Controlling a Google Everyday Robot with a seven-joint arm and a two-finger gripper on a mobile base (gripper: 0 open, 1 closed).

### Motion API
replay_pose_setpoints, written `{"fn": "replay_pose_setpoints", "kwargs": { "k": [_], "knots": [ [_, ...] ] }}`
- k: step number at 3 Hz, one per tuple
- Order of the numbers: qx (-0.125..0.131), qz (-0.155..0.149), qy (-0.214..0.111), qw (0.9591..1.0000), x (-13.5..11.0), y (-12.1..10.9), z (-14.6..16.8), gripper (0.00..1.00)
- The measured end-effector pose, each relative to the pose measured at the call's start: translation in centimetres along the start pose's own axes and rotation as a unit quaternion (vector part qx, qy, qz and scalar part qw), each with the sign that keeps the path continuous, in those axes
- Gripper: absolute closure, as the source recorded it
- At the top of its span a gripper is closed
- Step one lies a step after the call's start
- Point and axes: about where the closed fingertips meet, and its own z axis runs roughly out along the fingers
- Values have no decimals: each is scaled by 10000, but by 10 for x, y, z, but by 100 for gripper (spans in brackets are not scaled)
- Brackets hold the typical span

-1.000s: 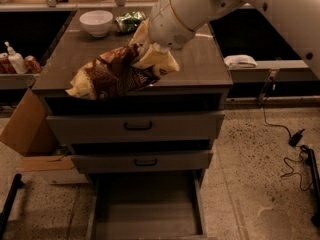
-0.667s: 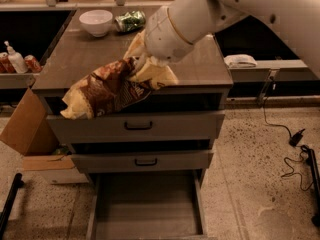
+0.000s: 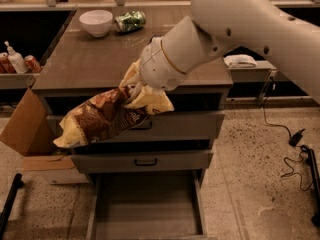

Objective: Place brown chip bag into bottom drawer

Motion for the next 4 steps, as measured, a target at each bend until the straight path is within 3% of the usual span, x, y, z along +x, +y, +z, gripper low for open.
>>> {"fn": "replay_pose_setpoints", "kwargs": {
  "k": [2,3,4],
  "knots": [
    [-49,453,-442,9980,29,54,62,100],
    [-95,791,-647,9947,47,82,96,100],
    [-165,1081,-1050,9884,62,107,133,100]
  ]
}}
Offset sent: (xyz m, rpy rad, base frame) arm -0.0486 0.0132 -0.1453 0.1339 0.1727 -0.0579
